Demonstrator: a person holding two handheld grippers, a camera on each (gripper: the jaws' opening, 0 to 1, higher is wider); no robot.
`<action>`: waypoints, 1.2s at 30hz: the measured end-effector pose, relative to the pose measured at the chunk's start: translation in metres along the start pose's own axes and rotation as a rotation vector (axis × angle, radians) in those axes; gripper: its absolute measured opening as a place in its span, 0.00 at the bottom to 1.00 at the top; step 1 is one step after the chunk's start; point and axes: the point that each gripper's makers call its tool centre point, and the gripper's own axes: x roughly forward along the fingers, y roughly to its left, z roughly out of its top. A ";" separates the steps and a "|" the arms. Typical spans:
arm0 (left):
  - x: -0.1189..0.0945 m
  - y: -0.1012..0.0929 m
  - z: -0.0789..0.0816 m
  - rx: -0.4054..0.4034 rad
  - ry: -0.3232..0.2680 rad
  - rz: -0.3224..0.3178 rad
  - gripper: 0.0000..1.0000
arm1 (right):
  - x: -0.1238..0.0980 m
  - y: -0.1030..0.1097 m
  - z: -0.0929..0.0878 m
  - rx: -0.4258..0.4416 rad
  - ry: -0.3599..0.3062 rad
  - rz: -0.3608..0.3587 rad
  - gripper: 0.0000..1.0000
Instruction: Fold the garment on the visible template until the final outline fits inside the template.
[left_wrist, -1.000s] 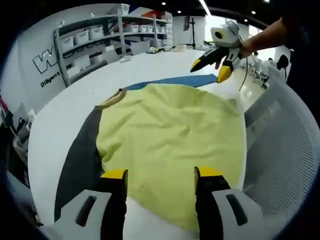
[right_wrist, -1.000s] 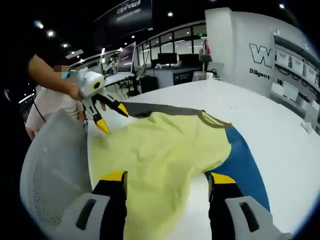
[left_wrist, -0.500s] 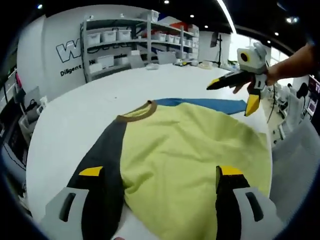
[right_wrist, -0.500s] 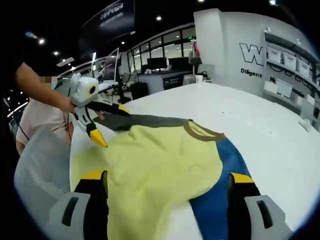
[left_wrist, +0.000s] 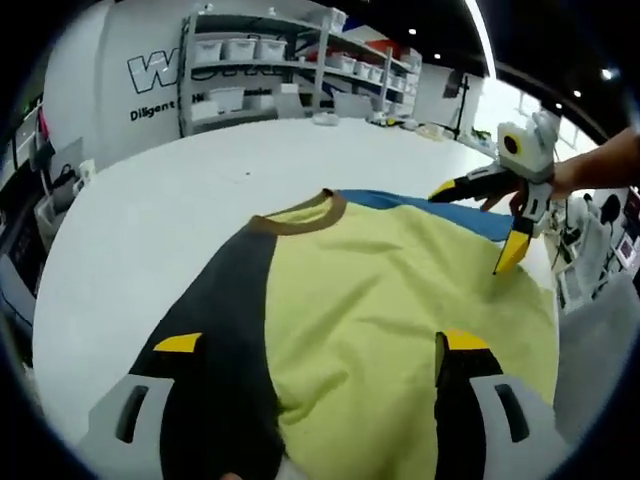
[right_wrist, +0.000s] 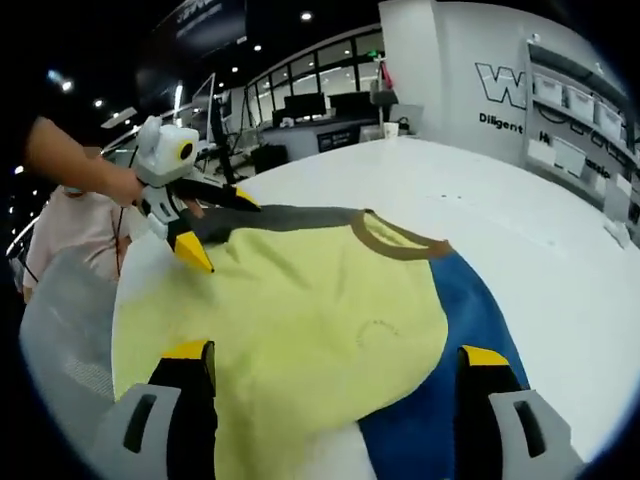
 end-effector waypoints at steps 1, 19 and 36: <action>0.002 0.000 0.000 0.005 0.005 -0.002 0.90 | 0.002 -0.003 -0.002 0.004 0.009 -0.004 0.99; 0.030 0.012 0.006 -0.024 0.084 -0.008 0.95 | 0.001 -0.042 -0.027 0.007 0.192 -0.018 0.99; 0.046 0.026 0.017 -0.021 0.098 0.061 0.96 | 0.000 -0.076 -0.025 -0.069 0.227 -0.008 0.99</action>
